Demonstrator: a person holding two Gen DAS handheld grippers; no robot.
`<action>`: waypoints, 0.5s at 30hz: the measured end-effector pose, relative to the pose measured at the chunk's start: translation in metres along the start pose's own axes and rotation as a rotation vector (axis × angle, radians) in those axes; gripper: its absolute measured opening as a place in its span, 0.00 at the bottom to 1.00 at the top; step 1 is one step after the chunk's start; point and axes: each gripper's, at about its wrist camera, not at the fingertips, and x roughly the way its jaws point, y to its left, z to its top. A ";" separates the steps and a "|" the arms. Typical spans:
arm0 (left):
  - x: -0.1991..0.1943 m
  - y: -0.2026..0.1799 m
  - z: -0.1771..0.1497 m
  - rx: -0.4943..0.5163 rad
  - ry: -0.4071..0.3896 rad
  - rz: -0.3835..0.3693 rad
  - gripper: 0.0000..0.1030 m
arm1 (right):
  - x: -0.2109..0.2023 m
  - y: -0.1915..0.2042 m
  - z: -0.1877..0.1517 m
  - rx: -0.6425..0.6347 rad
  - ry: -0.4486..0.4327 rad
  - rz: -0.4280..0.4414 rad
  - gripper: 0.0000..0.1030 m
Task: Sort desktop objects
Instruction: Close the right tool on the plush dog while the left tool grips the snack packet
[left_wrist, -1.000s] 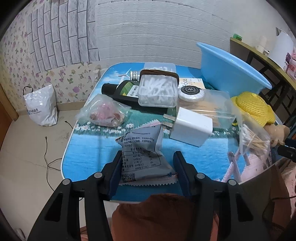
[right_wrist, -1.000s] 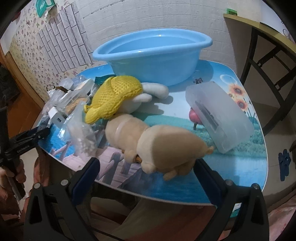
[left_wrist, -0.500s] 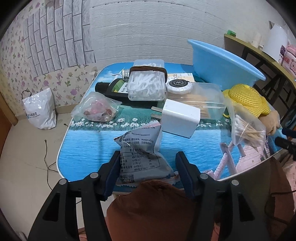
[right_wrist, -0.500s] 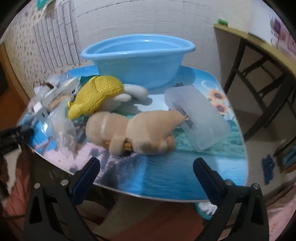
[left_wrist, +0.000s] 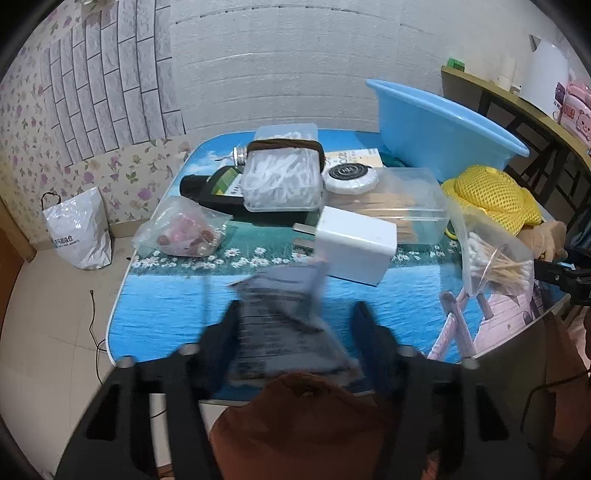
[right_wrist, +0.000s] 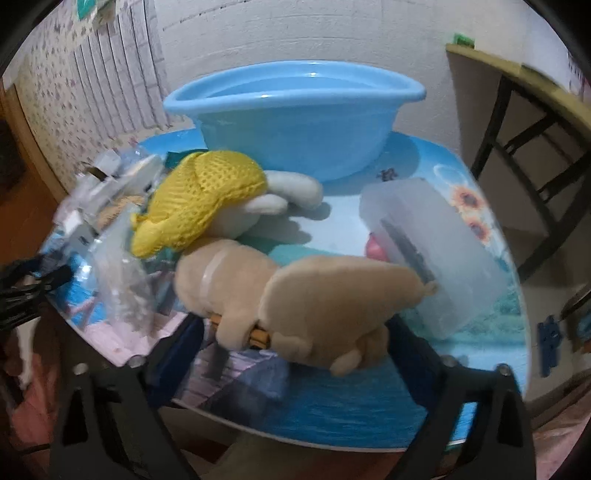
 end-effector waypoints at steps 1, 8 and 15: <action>0.000 0.000 0.000 0.001 -0.001 -0.005 0.45 | -0.001 0.000 -0.001 -0.006 -0.002 0.001 0.79; -0.007 -0.002 -0.003 0.005 -0.010 -0.015 0.41 | -0.013 -0.002 -0.004 0.009 -0.030 0.013 0.75; -0.023 -0.003 0.005 0.001 -0.051 -0.019 0.32 | -0.046 -0.011 0.007 0.044 -0.112 0.033 0.75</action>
